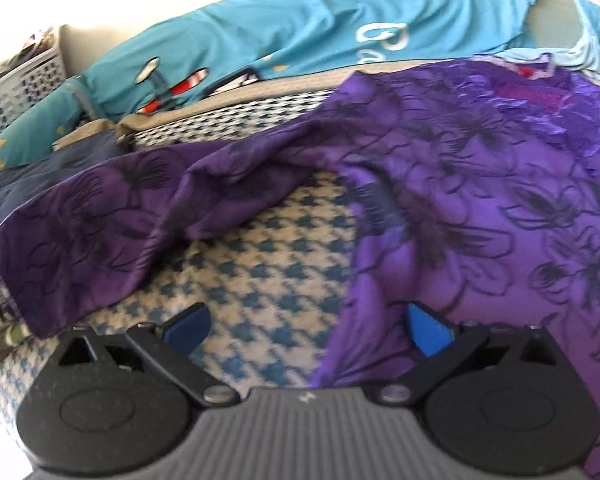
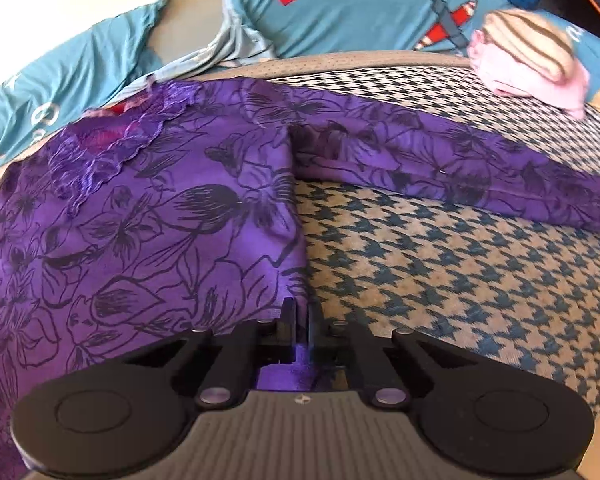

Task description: Fold clothes

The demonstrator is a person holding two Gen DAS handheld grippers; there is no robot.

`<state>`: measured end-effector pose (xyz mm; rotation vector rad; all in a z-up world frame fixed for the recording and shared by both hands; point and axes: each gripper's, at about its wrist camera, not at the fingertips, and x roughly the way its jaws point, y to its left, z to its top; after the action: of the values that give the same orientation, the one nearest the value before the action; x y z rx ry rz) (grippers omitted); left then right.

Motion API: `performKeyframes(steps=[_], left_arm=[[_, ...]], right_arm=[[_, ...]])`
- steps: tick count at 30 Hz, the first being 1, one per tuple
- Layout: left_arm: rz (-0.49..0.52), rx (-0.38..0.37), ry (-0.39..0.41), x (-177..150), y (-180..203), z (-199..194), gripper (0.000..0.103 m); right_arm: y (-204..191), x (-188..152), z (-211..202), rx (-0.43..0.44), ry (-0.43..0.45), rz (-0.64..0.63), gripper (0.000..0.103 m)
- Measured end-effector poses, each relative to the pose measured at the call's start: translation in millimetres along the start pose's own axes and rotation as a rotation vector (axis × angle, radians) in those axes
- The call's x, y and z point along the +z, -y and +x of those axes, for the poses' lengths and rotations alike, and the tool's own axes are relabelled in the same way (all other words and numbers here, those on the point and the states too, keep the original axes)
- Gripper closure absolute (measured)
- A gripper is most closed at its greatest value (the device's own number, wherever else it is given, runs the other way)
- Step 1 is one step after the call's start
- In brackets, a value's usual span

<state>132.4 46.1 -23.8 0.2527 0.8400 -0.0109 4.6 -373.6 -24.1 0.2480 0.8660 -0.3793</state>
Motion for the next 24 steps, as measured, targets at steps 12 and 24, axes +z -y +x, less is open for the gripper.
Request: performKeyframes(steps=[12,24], left_arm=[[-0.087,-0.042,0.027,-7.4,-17.9,-23.1,0.0],[0.026,-0.217,0.071,-32.5,26.8,-58.7,0.0]], right_arm=[[18.4,-17.7,-24.0,0.029,0.001,0.168,0.075],[16.5,-64.5,-58.8,0.044,0.01,0.23,0.058]])
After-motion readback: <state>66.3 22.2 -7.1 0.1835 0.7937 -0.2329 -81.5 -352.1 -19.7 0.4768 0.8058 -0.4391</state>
